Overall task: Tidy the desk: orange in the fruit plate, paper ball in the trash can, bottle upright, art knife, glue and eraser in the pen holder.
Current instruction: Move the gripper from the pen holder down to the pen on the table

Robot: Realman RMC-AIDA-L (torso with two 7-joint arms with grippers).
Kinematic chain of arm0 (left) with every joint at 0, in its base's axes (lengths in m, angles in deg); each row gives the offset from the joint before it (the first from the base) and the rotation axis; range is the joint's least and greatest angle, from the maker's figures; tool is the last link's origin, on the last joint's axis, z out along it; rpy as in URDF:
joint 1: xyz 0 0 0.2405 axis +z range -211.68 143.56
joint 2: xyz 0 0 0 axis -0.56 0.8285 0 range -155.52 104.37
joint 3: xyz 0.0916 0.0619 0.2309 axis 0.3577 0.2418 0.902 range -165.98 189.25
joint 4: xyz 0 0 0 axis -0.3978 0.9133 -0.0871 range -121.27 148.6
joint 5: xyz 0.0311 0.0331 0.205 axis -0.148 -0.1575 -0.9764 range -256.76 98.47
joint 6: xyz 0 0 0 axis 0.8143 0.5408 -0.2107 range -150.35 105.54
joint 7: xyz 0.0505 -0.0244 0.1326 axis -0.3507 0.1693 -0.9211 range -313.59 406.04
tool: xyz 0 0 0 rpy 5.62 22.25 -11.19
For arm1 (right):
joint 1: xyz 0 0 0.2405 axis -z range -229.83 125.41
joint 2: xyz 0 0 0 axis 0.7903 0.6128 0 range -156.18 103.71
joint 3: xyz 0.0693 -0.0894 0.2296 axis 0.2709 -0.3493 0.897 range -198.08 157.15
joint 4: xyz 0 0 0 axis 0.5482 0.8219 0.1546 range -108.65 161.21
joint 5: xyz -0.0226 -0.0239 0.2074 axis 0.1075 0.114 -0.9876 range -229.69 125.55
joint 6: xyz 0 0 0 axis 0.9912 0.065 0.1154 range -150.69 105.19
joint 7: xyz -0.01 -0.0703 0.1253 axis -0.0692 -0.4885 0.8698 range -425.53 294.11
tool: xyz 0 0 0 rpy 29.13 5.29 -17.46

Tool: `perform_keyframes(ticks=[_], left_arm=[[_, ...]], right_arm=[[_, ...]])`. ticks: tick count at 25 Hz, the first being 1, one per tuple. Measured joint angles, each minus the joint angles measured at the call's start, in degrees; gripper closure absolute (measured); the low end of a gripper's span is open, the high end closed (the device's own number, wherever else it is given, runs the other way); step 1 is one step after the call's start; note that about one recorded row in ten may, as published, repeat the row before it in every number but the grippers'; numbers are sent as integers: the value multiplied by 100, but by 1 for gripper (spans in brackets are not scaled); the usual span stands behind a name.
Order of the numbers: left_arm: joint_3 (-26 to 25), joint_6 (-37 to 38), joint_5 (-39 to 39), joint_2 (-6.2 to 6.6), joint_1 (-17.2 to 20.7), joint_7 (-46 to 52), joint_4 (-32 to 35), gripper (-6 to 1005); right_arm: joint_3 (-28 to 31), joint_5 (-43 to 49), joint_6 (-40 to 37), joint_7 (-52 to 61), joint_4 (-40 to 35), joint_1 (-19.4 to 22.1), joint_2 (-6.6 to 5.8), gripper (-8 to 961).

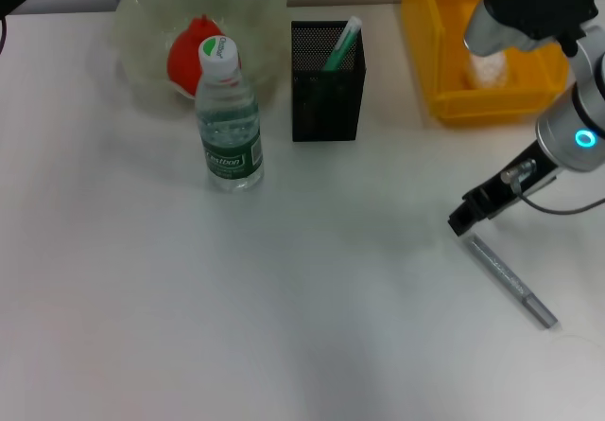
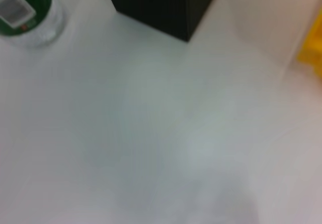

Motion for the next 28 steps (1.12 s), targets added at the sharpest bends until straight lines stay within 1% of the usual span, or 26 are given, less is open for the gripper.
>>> perform_keyframes(ticks=[9, 16, 21, 28], left_arm=[[-24, 20, -2, -2, 12, 0, 0, 301], [-27, 23, -1, -2, 6, 0, 0, 301], [-45, 24, 3, -2, 16, -1, 0, 302], [-45, 23, 28, -2, 39, 0, 0, 302]], right_arm=[[-28, 9, 128, -39, 412, -40, 0, 477], [-251, 12, 238, -46, 530, -79, -1, 480], [-264, 26, 256, -49, 718, -179, -13, 586], [-259, 43, 257, -51, 839, -269, -27, 642]])
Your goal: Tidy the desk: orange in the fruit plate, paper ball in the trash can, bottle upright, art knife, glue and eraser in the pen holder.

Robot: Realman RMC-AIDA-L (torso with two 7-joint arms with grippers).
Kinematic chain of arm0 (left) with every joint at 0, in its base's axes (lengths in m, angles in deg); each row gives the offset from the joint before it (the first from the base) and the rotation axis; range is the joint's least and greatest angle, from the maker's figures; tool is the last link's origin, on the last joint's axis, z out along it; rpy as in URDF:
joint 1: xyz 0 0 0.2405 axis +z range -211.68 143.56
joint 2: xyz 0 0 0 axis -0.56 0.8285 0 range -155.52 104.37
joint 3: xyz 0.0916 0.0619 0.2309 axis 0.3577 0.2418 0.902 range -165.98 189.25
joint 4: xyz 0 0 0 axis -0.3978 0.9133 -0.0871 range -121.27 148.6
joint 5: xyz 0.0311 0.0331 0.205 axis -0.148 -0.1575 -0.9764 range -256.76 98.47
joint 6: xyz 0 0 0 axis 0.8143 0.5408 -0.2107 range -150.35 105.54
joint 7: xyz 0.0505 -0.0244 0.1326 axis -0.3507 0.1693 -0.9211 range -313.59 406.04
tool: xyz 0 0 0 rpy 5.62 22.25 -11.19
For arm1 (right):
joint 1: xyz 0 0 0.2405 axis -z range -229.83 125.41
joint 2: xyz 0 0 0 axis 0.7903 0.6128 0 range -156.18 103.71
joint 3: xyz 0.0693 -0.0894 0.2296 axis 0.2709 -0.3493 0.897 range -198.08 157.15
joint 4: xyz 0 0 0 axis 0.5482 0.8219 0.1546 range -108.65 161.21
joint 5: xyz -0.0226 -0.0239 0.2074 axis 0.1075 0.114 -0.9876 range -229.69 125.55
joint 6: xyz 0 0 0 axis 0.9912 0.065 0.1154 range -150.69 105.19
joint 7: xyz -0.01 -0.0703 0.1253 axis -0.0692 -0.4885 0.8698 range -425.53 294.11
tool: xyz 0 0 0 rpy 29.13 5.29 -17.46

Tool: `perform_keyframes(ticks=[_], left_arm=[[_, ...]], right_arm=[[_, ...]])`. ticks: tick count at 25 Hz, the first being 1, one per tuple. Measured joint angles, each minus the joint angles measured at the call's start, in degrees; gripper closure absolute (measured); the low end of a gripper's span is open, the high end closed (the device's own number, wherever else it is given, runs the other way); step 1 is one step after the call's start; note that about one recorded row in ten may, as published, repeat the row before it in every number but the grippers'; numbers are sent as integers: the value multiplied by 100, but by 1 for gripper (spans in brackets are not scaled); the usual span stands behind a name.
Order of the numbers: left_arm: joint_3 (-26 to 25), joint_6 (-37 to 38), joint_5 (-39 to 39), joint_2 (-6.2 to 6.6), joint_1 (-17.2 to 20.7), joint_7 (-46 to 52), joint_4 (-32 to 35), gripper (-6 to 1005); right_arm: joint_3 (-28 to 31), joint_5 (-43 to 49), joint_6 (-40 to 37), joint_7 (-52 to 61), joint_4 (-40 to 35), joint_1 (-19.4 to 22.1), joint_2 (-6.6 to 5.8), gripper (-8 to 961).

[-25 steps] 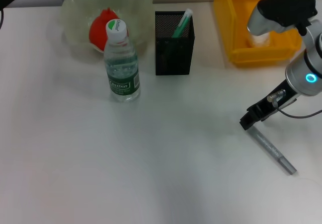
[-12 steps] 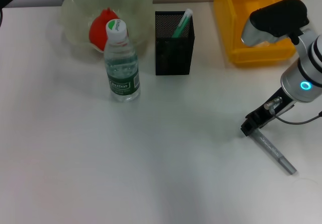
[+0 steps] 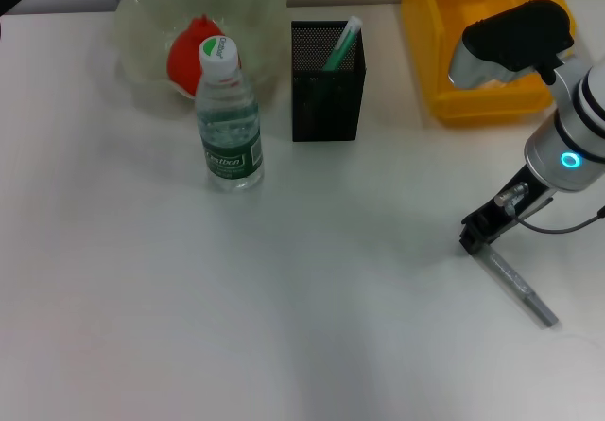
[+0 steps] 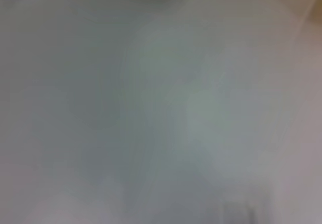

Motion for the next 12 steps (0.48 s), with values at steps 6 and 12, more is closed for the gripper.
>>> perform_keyframes(ticks=[6, 12], left_arm=[[2, -9, 3, 0, 8, 0, 0, 302], [-7, -22, 7, 0, 34, 0, 42, 302]], right_arm=[[170, -54, 4, -138, -102, 19, -9, 762], [1687, -808, -439, -1103, -552, 296, -21, 805]])
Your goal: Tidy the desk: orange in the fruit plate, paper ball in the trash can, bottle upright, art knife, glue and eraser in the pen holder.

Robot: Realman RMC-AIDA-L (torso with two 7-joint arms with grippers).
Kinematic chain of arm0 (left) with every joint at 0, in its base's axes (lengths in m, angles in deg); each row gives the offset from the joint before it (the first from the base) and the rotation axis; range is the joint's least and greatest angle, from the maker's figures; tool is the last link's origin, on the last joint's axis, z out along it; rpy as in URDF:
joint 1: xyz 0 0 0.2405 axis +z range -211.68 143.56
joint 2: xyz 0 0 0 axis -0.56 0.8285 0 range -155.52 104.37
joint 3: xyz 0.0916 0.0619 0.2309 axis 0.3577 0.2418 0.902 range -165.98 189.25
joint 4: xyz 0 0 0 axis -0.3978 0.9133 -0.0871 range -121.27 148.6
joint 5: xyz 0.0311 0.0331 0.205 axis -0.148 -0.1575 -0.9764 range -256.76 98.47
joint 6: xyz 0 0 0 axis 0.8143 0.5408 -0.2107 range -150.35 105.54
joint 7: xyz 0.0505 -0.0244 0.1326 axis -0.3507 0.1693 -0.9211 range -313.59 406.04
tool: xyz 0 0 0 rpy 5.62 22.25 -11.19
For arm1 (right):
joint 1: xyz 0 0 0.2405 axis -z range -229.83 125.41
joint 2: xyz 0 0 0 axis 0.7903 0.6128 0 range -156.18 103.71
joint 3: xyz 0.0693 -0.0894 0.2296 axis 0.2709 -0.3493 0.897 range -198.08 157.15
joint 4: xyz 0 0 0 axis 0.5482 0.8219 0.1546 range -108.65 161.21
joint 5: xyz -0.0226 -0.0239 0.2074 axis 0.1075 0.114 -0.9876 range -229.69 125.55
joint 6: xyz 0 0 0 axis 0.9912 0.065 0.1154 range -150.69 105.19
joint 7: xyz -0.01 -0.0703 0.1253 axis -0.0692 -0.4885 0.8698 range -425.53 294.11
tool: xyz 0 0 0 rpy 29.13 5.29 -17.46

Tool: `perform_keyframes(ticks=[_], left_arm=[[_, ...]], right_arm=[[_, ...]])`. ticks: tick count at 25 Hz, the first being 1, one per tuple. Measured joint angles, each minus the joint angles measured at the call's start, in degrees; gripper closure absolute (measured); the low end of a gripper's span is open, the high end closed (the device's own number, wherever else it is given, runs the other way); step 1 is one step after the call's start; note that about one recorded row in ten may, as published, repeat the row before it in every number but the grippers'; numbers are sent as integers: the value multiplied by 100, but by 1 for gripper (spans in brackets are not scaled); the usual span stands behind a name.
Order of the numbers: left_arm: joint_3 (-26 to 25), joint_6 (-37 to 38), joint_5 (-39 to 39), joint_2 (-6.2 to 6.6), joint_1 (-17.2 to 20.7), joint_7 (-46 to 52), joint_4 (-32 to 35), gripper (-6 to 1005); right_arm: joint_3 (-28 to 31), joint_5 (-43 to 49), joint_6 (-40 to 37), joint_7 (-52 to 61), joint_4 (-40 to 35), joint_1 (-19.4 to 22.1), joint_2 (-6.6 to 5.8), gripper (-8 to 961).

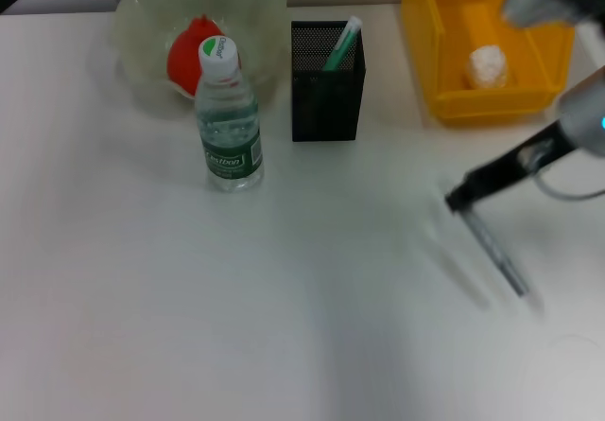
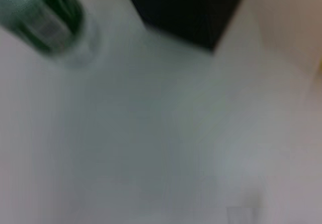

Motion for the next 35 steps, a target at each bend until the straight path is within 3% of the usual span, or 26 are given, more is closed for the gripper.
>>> perform_keyframes(ticks=[5, 6, 7, 9, 10, 11, 14, 20, 27, 35], left_arm=[[-97, 5, 4, -7, 14, 0, -19, 302], [-97, 5, 4, -7, 14, 0, -19, 302], [-127, 4, 8, -11, 15, 0, -36, 302], [-143, -17, 9, -14, 15, 0, -80, 301], [-145, -21, 9, -13, 15, 0, -93, 301], [-145, -21, 9, -13, 15, 0, -93, 301], [-155, -23, 10, -9, 7, -8, -110, 301], [-236, 4, 10, -9, -35, -157, -256, 301], [-292, 46, 122, -9, 63, -229, -321, 301], [-300, 109, 192, -10, 162, -236, -331, 302]], right_arm=[[1923, -1638, -147, -1476, -72, 426, -10, 804], [2608, -2795, 22, -2291, 454, 569, -16, 804], [2608, -2795, 22, -2291, 454, 569, -16, 805], [3088, -4109, 307, -3273, 1276, 634, -29, 806], [3209, -5152, 577, -4258, 2123, 593, -64, 807], [3209, -5152, 577, -4258, 2123, 593, -64, 807], [3182, -5920, 986, -5417, 3029, 319, -70, 809], [3025, -6008, 1924, -6745, 4064, -551, 13, 811], [2699, -5998, 2741, -7505, 4603, -1100, 52, 812], [2685, -5990, 3311, -8146, 4988, -1406, 65, 813]])
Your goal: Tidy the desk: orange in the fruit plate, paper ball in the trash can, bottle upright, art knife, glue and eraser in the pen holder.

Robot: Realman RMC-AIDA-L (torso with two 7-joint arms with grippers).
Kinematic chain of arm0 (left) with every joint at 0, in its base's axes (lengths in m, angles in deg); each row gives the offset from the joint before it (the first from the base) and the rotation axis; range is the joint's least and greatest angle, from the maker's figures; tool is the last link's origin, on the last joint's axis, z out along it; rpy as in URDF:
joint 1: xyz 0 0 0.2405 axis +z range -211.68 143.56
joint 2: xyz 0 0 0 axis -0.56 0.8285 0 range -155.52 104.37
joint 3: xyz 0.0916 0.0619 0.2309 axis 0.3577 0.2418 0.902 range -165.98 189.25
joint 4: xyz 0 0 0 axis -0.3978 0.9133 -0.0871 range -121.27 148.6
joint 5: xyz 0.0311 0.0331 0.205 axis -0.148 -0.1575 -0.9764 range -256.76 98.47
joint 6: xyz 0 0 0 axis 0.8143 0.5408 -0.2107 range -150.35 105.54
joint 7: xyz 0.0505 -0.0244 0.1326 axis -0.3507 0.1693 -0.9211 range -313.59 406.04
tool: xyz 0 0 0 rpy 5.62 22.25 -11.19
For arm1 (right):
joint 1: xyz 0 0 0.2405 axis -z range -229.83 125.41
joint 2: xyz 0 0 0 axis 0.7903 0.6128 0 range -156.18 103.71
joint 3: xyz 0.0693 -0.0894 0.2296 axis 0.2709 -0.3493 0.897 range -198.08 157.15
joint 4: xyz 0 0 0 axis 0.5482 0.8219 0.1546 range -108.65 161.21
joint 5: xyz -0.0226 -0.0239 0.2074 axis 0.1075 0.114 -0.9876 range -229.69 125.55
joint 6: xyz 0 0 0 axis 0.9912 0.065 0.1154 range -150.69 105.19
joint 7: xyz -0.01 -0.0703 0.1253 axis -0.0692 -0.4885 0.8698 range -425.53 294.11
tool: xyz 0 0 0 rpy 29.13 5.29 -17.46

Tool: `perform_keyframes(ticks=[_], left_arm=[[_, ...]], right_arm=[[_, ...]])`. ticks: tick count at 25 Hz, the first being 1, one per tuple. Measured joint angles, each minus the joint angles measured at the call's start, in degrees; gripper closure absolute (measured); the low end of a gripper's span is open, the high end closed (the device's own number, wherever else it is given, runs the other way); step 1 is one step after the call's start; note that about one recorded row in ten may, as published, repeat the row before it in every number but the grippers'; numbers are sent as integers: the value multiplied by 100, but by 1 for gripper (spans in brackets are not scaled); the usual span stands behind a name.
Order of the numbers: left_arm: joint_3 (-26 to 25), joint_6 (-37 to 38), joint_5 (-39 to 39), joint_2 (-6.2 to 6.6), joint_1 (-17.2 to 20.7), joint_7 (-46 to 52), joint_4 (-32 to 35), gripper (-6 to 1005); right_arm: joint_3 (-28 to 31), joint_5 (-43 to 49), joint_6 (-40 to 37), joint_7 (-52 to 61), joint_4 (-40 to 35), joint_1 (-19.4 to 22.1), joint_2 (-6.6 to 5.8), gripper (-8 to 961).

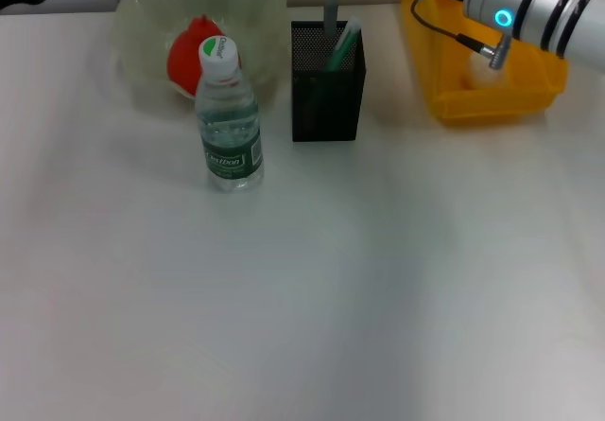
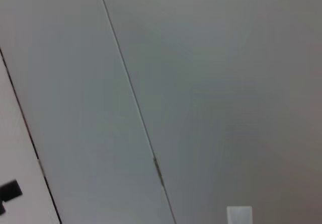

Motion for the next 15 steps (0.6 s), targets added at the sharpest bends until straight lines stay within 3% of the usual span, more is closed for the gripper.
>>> perform_keyframes(ticks=[12, 15], left_arm=[[-8, 218, 285, -1, 231, 5, -78, 300], [-9, 301, 313, 8, 267, 17, -79, 300]], right_arm=[[-412, 6, 62, -323, 124, -148, 0, 798], [-571, 8, 88, -90, 87, -106, -7, 682]])
